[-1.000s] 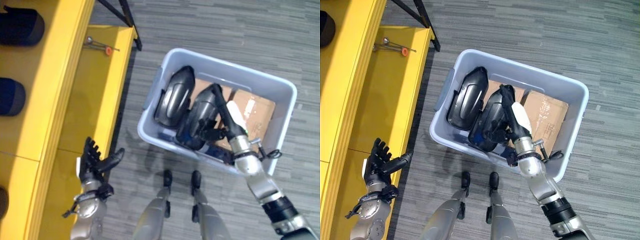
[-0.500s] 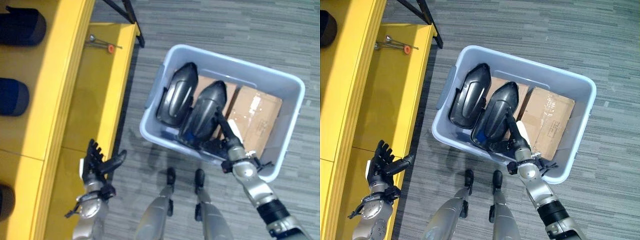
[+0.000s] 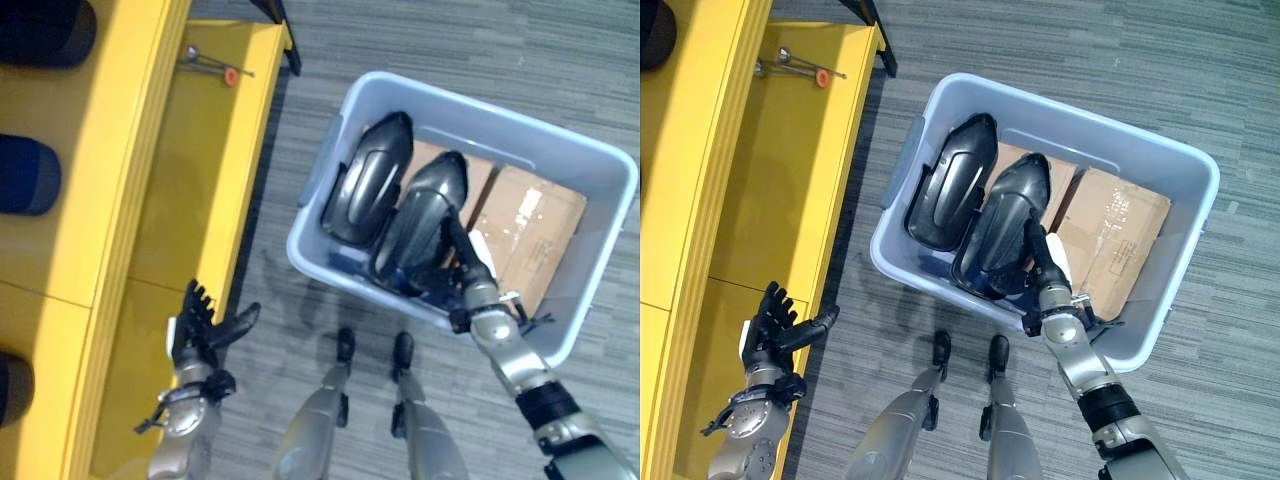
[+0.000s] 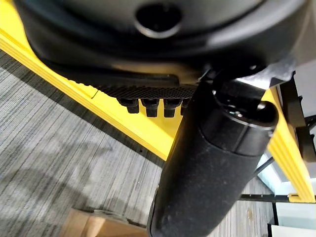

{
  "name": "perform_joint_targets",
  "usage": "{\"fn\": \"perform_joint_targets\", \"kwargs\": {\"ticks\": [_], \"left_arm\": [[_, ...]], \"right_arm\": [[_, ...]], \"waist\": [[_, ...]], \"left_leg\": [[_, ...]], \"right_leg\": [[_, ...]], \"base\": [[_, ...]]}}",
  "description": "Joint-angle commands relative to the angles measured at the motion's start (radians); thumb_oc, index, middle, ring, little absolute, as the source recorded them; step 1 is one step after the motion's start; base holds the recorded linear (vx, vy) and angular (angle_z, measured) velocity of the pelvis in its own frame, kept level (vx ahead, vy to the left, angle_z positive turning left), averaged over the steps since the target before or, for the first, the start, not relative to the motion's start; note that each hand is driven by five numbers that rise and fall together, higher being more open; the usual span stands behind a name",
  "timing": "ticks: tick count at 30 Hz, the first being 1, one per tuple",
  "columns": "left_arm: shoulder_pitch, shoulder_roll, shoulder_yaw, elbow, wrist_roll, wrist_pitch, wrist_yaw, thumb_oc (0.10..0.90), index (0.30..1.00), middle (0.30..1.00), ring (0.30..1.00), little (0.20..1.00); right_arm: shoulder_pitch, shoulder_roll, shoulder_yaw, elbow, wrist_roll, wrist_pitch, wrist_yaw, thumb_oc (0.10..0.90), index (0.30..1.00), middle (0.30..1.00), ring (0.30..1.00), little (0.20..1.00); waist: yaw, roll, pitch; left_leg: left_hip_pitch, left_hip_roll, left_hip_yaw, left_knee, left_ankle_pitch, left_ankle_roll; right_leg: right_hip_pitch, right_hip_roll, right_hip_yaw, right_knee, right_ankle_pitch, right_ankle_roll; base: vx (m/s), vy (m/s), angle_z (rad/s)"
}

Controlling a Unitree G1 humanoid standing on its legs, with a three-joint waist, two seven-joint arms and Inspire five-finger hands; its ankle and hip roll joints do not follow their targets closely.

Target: Move parts from the plastic box to the shelf.

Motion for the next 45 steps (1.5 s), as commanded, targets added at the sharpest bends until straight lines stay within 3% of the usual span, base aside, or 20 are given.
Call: {"fn": "perform_joint_targets", "kwargs": {"ticks": [1, 15, 23, 36, 45], "left_arm": [[0.018, 0.087, 0.009, -0.067, 0.005, -0.082, 0.000, 0.900, 1.000, 1.000, 1.000, 1.000], [0.007, 0.103, 0.009, -0.080, -0.010, -0.099, 0.002, 0.900, 1.000, 1.000, 1.000, 1.000], [0.009, 0.108, 0.011, -0.099, -0.008, -0.109, 0.011, 0.900, 1.000, 1.000, 1.000, 1.000], [-0.010, 0.119, 0.010, -0.100, -0.005, -0.117, 0.012, 0.900, 1.000, 1.000, 1.000, 1.000], [-0.011, 0.120, 0.018, -0.095, -0.004, -0.115, 0.009, 0.900, 1.000, 1.000, 1.000, 1.000]], "right_arm": [[-0.105, -0.051, 0.001, 0.065, -0.023, -0.019, -0.015, 0.900, 1.000, 1.000, 1.000, 1.000], [-0.199, -0.172, -0.014, 0.195, -0.080, -0.002, -0.065, 0.900, 1.000, 1.000, 1.000, 1.000], [-0.326, -0.287, 0.023, 0.224, -0.222, 0.034, -0.114, 0.900, 1.000, 1.000, 1.000, 1.000], [-0.452, -0.400, 0.086, 0.216, -0.358, 0.057, -0.129, 0.900, 1.000, 1.000, 1.000, 1.000], [-0.434, -0.464, 0.071, 0.127, -0.404, 0.051, -0.120, 0.900, 1.000, 1.000, 1.000, 1.000]], "waist": [[0.017, -0.013, -0.023], [0.013, -0.034, -0.005], [0.010, -0.041, -0.005], [0.006, -0.052, -0.002], [-0.005, -0.059, -0.002]], "left_leg": [[-0.011, 0.028, -0.018, 0.025, -0.003, -0.024], [-0.030, 0.026, -0.023, 0.048, -0.021, -0.020], [-0.028, 0.023, -0.018, 0.046, -0.026, -0.018], [-0.021, 0.028, -0.017, 0.041, -0.024, -0.019], [-0.015, 0.030, -0.018, 0.041, -0.024, -0.020]], "right_leg": [[0.019, -0.154, 0.033, 0.120, -0.117, 0.113], [0.011, -0.156, 0.036, 0.127, -0.118, 0.115], [0.005, -0.152, 0.045, 0.130, -0.118, 0.115], [-0.001, -0.147, 0.050, 0.139, -0.118, 0.115], [0.001, -0.144, 0.052, 0.144, -0.118, 0.115]], "base": [[0.00, 0.000, 0.00], [0.01, 0.003, 0.03], [0.00, 0.000, 0.00], [0.00, 0.000, 0.00], [0.00, 0.000, 0.00]]}}
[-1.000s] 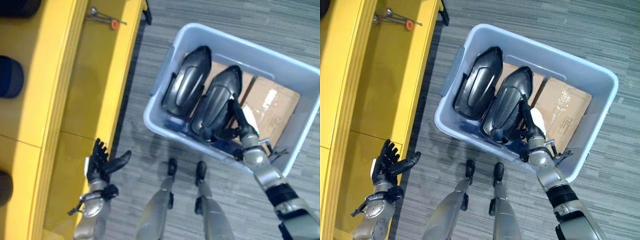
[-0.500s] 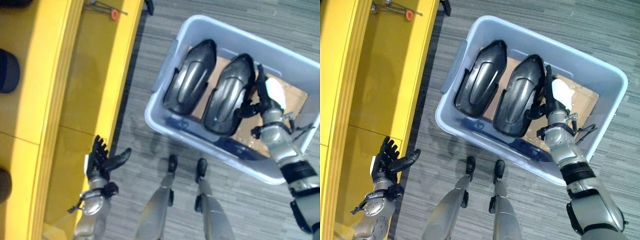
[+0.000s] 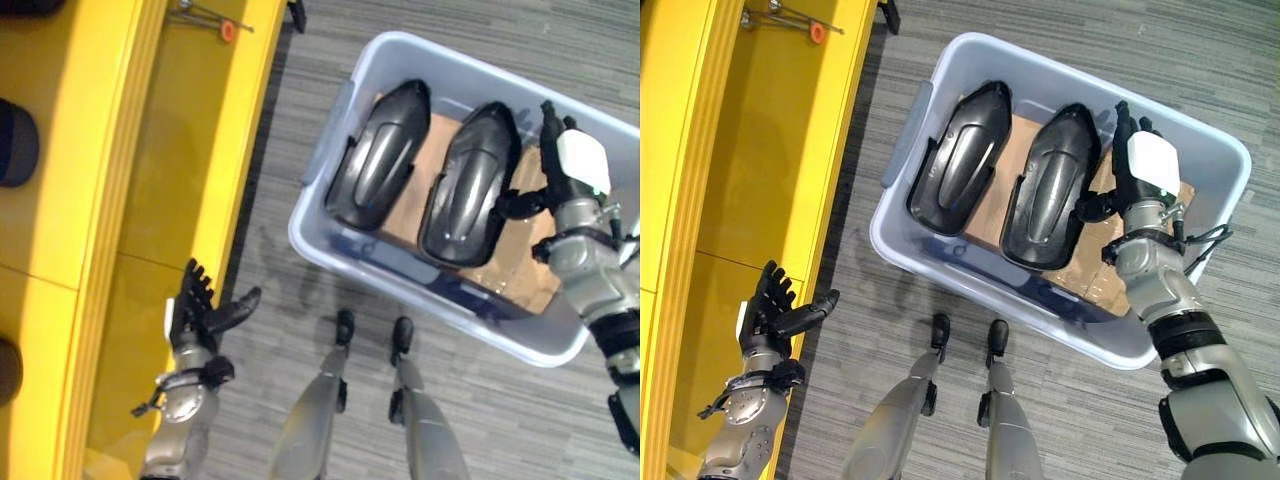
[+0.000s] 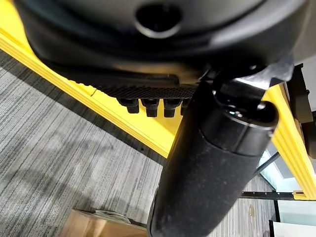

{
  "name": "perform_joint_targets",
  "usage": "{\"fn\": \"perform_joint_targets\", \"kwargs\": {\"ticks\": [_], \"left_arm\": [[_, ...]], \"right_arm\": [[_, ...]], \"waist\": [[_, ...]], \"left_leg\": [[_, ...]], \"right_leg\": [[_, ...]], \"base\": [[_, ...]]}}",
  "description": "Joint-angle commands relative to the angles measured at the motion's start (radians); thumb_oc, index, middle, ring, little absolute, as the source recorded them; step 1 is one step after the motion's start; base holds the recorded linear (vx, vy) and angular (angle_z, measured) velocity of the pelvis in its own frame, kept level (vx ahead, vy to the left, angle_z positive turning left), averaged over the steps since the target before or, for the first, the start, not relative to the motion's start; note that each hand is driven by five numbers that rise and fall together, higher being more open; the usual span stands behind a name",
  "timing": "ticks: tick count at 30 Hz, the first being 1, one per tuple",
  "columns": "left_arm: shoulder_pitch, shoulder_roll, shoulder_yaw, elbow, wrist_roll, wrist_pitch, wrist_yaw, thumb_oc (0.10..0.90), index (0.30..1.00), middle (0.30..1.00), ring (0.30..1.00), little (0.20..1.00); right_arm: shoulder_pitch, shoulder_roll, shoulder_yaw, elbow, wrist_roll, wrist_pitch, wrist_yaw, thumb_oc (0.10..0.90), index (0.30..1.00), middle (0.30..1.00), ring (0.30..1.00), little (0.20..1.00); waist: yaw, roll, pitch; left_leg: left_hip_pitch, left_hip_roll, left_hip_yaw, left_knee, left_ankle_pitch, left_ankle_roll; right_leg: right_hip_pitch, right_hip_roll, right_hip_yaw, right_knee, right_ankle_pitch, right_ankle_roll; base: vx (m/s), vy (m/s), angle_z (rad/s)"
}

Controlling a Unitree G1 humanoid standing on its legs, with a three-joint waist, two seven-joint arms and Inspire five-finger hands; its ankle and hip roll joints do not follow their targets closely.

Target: Move parts from the plastic box to the shelf.

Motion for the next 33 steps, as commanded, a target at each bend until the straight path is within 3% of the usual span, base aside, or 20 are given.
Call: {"fn": "perform_joint_targets", "kwargs": {"ticks": [1, 7, 15, 22, 33], "left_arm": [[0.043, 0.078, 0.026, -0.086, -0.001, -0.085, 0.010, 0.900, 1.000, 1.000, 1.000, 1.000], [0.042, 0.067, 0.034, -0.086, 0.010, -0.080, 0.019, 0.900, 1.000, 1.000, 1.000, 1.000], [0.048, 0.035, 0.049, -0.081, 0.029, -0.059, 0.037, 0.900, 1.000, 1.000, 1.000, 1.000], [0.058, 0.015, 0.054, -0.083, 0.037, -0.039, 0.054, 0.900, 1.000, 1.000, 1.000, 1.000], [0.068, 0.002, 0.055, -0.088, 0.052, -0.028, 0.083, 0.900, 1.000, 1.000, 1.000, 1.000]], "right_arm": [[-0.075, -0.094, -0.013, -0.086, -0.065, -0.033, -0.056, 0.900, 1.000, 1.000, 1.000, 1.000], [0.034, -0.080, -0.112, -0.241, -0.097, -0.049, -0.063, 0.900, 1.000, 1.000, 1.000, 1.000], [0.251, 0.071, -0.260, -0.471, -0.081, -0.086, -0.051, 0.900, 1.000, 1.000, 1.000, 1.000], [0.350, 0.196, -0.259, -0.610, -0.047, -0.127, -0.022, 0.900, 1.000, 1.000, 1.000, 1.000], [0.399, 0.284, -0.225, -0.683, -0.039, -0.130, -0.030, 0.900, 1.000, 1.000, 1.000, 1.000]], "waist": [[-0.006, -0.041, -0.052], [-0.015, -0.046, -0.055], [-0.032, -0.052, -0.061], [-0.045, -0.058, -0.062], [-0.055, -0.068, -0.060]], "left_leg": [[0.016, 0.037, 0.001, 0.038, -0.038, -0.024], [0.021, 0.038, 0.002, 0.035, -0.038, -0.023], [0.025, 0.040, 0.006, 0.029, -0.039, -0.019], [0.025, 0.042, 0.016, 0.030, -0.041, -0.017], [0.022, 0.047, 0.027, 0.033, -0.041, -0.018]], "right_leg": [[0.022, -0.140, 0.066, 0.144, -0.124, 0.114], [0.023, -0.138, 0.069, 0.144, -0.124, 0.115], [0.025, -0.136, 0.069, 0.139, -0.127, 0.114], [0.022, -0.135, 0.074, 0.135, -0.126, 0.113], [0.014, -0.128, 0.081, 0.132, -0.120, 0.112]], "base": [[0.00, 0.000, 0.00], [0.00, 0.000, 0.00], [0.00, -0.001, 0.00], [0.00, -0.003, -0.03], [0.00, 0.000, 0.00]]}}
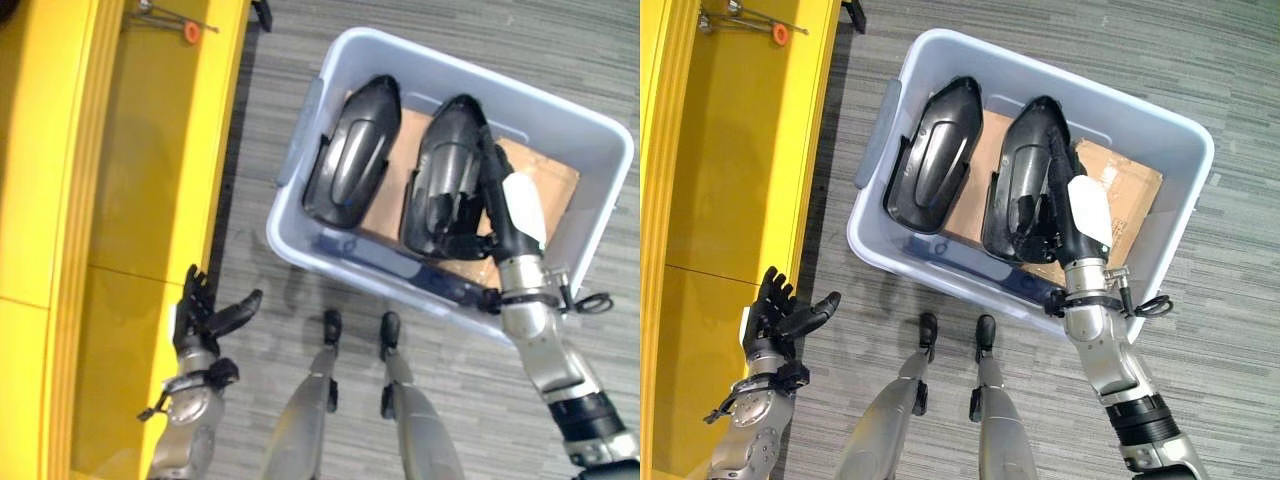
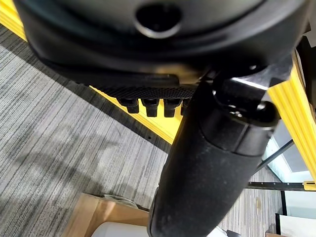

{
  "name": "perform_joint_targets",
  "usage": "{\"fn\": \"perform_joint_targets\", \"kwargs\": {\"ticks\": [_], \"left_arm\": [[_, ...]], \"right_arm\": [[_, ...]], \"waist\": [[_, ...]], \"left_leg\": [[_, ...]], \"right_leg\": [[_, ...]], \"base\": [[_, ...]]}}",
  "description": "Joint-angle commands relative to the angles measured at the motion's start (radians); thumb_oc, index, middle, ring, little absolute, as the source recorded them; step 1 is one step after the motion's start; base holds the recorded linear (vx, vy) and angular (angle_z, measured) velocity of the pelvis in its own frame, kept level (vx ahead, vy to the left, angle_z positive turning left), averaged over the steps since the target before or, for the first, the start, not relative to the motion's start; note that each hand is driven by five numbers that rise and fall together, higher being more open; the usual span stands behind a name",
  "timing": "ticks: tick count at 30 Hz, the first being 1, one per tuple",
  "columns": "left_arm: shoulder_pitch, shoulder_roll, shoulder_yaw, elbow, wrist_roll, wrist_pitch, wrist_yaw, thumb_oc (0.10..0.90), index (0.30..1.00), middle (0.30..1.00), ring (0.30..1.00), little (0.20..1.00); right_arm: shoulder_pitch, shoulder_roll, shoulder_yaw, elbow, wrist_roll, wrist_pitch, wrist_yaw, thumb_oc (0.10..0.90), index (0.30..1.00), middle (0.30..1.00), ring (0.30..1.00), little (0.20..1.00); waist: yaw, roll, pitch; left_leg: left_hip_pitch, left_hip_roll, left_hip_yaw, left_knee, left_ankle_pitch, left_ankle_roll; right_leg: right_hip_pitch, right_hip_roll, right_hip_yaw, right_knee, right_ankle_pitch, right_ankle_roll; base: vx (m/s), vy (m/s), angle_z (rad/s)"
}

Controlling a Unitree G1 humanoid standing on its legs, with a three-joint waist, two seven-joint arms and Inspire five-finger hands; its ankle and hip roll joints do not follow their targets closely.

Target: Move parts from the plastic box to the shelf.

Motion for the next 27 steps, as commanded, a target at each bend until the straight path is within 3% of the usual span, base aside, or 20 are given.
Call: {"fn": "perform_joint_targets", "kwargs": {"ticks": [1, 12, 27], "left_arm": [[0.056, 0.046, 0.049, -0.068, 0.044, -0.049, 0.042, 0.900, 1.000, 1.000, 1.000, 1.000], [0.072, 0.043, 0.052, -0.075, 0.062, -0.044, 0.058, 0.900, 1.000, 1.000, 1.000, 1.000], [0.077, 0.045, 0.054, -0.068, 0.069, -0.045, 0.060, 0.900, 1.000, 1.000, 1.000, 1.000]], "right_arm": [[-0.030, 0.000, -0.023, -0.118, -0.001, -0.077, -0.054, 0.900, 1.000, 1.000, 1.000, 1.000], [0.057, 0.001, 0.010, -0.246, 0.021, -0.120, -0.016, 0.900, 1.000, 1.000, 1.000, 1.000], [0.089, -0.020, 0.055, -0.204, 0.006, -0.109, 0.029, 0.900, 1.000, 1.000, 1.000, 1.000]], "waist": [[-0.004, -0.032, -0.080], [-0.022, -0.047, -0.076], [-0.020, -0.047, -0.066]], "left_leg": [[0.006, 0.047, 0.006, 0.038, -0.039, -0.020], [0.013, 0.051, 0.011, 0.030, -0.037, -0.022], [0.014, 0.050, 0.008, 0.031, -0.040, -0.023]], "right_leg": [[0.009, -0.128, 0.056, 0.134, -0.122, 0.110], [0.009, -0.124, 0.053, 0.134, -0.121, 0.112], [0.007, -0.124, 0.050, 0.144, -0.124, 0.112]], "base": [[0.00, 0.000, 0.00], [0.00, 0.000, 0.00], [0.00, 0.000, 0.00]]}}
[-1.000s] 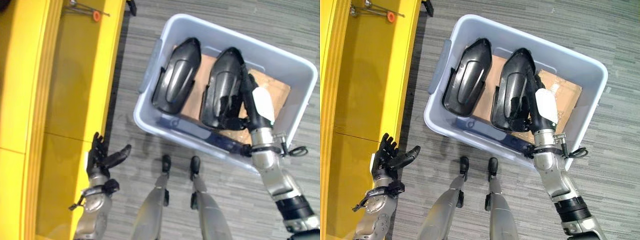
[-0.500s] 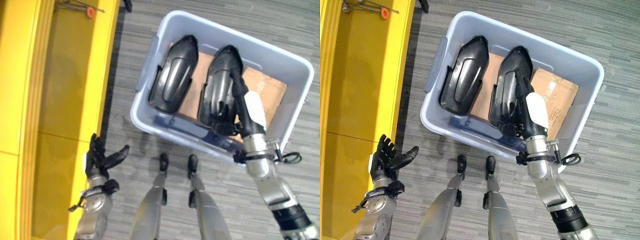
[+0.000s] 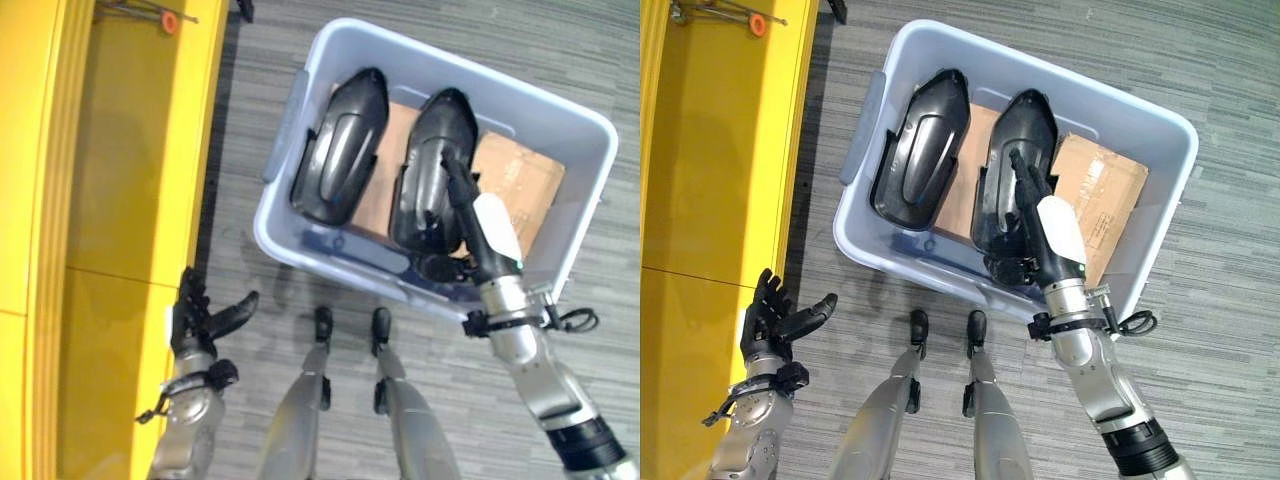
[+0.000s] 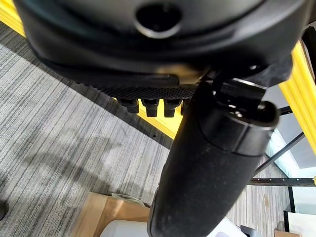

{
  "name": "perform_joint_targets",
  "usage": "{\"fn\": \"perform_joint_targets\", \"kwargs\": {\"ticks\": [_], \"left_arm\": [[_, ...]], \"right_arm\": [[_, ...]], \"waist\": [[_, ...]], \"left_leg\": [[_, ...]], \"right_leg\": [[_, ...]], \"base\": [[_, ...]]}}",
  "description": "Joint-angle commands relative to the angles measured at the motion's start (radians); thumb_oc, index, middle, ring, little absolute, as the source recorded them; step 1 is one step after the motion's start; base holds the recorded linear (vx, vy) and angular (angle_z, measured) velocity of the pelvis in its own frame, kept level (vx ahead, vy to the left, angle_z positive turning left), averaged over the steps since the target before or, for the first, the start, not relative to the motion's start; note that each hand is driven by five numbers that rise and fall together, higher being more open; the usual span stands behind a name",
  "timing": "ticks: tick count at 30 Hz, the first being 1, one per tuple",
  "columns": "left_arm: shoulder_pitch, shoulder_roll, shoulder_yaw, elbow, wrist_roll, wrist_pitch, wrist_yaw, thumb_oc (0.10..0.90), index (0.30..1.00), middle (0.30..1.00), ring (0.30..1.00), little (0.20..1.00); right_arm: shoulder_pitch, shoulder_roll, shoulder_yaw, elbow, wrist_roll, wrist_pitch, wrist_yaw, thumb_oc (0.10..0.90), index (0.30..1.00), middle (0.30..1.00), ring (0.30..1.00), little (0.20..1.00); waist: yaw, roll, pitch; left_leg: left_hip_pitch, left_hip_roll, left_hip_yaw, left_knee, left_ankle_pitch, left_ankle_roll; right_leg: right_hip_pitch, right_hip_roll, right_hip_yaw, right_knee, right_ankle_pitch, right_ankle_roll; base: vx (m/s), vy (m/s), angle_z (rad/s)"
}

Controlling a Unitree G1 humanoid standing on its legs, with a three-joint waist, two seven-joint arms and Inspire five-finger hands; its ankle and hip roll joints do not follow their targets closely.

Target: Move parts from the plastic box to the shelf.

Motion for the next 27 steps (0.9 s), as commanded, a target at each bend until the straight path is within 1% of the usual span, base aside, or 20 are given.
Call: {"fn": "perform_joint_targets", "kwargs": {"ticks": [1, 5, 7, 8, 12, 13, 17, 18, 20, 23, 24, 27], "left_arm": [[0.071, 0.048, 0.053, -0.067, 0.038, -0.046, 0.029, 0.900, 1.000, 1.000, 1.000, 1.000], [0.069, 0.046, 0.051, -0.059, 0.039, -0.047, 0.033, 0.900, 1.000, 1.000, 1.000, 1.000], [0.067, 0.046, 0.052, -0.058, 0.041, -0.046, 0.033, 0.900, 1.000, 1.000, 1.000, 1.000], [0.066, 0.047, 0.053, -0.060, 0.042, -0.049, 0.033, 0.900, 1.000, 1.000, 1.000, 1.000], [0.065, 0.048, 0.048, -0.058, 0.047, -0.049, 0.033, 0.900, 1.000, 1.000, 1.000, 1.000], [0.060, 0.046, 0.046, -0.053, 0.046, -0.051, 0.035, 0.900, 1.000, 1.000, 1.000, 1.000], [0.057, 0.045, 0.045, -0.049, 0.048, -0.052, 0.036, 0.900, 1.000, 1.000, 1.000, 1.000], [0.055, 0.046, 0.045, -0.049, 0.050, -0.051, 0.037, 0.900, 1.000, 1.000, 1.000, 1.000], [0.054, 0.046, 0.044, -0.048, 0.053, -0.052, 0.037, 0.900, 1.000, 1.000, 1.000, 1.000], [0.052, 0.047, 0.043, -0.046, 0.054, -0.054, 0.041, 0.900, 1.000, 1.000, 1.000, 1.000], [0.050, 0.048, 0.038, -0.044, 0.055, -0.057, 0.042, 0.900, 1.000, 1.000, 1.000, 1.000], [0.048, 0.049, 0.035, -0.041, 0.057, -0.057, 0.040, 0.900, 1.000, 1.000, 1.000, 1.000]], "right_arm": [[-0.027, -0.021, -0.001, -0.042, -0.008, -0.070, -0.030, 0.900, 1.000, 1.000, 1.000, 1.000], [-0.022, -0.014, 0.008, -0.005, -0.019, -0.061, -0.030, 0.900, 1.000, 1.000, 1.000, 1.000], [-0.022, -0.019, 0.007, 0.002, -0.044, -0.055, -0.032, 0.900, 1.000, 1.000, 1.000, 1.000], [-0.024, -0.027, 0.006, 0.008, -0.080, -0.050, -0.041, 0.900, 1.000, 1.000, 1.000, 1.000], [-0.028, -0.021, 0.018, 0.044, -0.099, -0.035, -0.039, 0.900, 1.000, 1.000, 1.000, 1.000], [-0.032, -0.019, 0.024, 0.073, -0.113, -0.026, -0.044, 0.900, 1.000, 1.000, 1.000, 1.000], [-0.035, -0.019, 0.026, 0.097, -0.142, -0.017, -0.048, 0.900, 1.000, 1.000, 1.000, 1.000], [-0.038, -0.023, 0.030, 0.111, -0.167, -0.008, -0.051, 0.900, 1.000, 1.000, 1.000, 1.000], [-0.037, -0.018, 0.033, 0.130, -0.171, -0.007, -0.052, 0.900, 1.000, 1.000, 1.000, 1.000], [-0.043, -0.014, 0.046, 0.178, -0.193, 0.007, -0.060, 0.900, 1.000, 1.000, 1.000, 1.000], [-0.054, -0.016, 0.062, 0.216, -0.228, 0.019, -0.067, 0.900, 1.000, 1.000, 1.000, 1.000], [-0.066, -0.011, 0.076, 0.249, -0.251, 0.027, -0.069, 0.900, 1.000, 1.000, 1.000, 1.000]], "waist": [[0.005, -0.013, -0.083], [0.006, -0.012, -0.082], [0.006, -0.012, -0.081], [0.007, -0.011, -0.080], [0.008, -0.008, -0.079], [0.009, -0.005, -0.077], [0.009, -0.001, -0.072], [0.010, 0.001, -0.071], [0.011, 0.003, -0.069], [0.013, 0.008, -0.065], [0.016, 0.011, -0.062], [0.017, 0.017, -0.060]], "left_leg": [[0.013, 0.049, 0.005, 0.031, -0.040, -0.023], [0.012, 0.048, 0.002, 0.031, -0.041, -0.023], [0.012, 0.048, 0.002, 0.032, -0.041, -0.023], [0.011, 0.048, 0.001, 0.033, -0.043, -0.022], [0.011, 0.047, 0.000, 0.031, -0.042, -0.022], [0.010, 0.046, -0.002, 0.032, -0.042, -0.022], [0.007, 0.046, -0.002, 0.033, -0.042, -0.023], [0.006, 0.045, -0.002, 0.034, -0.043, -0.022], [0.005, 0.045, -0.003, 0.036, -0.044, -0.022], [0.000, 0.043, -0.004, 0.041, -0.045, -0.022], [-0.004, 0.042, -0.005, 0.044, -0.046, -0.022], [-0.009, 0.041, -0.005, 0.048, -0.047, -0.022]], "right_leg": [[0.006, -0.124, 0.049, 0.145, -0.125, 0.111], [0.006, -0.124, 0.048, 0.145, -0.126, 0.111], [0.006, -0.125, 0.048, 0.146, -0.128, 0.111], [0.006, -0.125, 0.047, 0.148, -0.129, 0.112], [0.004, -0.125, 0.047, 0.150, -0.131, 0.111], [0.002, -0.126, 0.046, 0.151, -0.131, 0.111], [0.000, -0.126, 0.046, 0.153, -0.133, 0.111], [-0.002, -0.127, 0.044, 0.155, -0.133, 0.111], [-0.003, -0.127, 0.045, 0.156, -0.133, 0.111], [-0.007, -0.128, 0.044, 0.160, -0.134, 0.111], [-0.009, -0.128, 0.044, 0.162, -0.134, 0.112], [-0.011, -0.128, 0.042, 0.165, -0.136, 0.112]], "base": [[0.00, 0.000, 0.00], [0.00, 0.000, 0.00], [0.00, 0.000, 0.00], [0.00, 0.000, 0.00], [0.00, 0.000, 0.00], [0.00, 0.000, 0.00], [0.00, 0.000, 0.00], [0.00, 0.000, 0.00], [0.00, 0.000, 0.00], [0.00, 0.000, 0.00], [0.00, 0.000, 0.00], [0.00, 0.000, 0.00]]}}
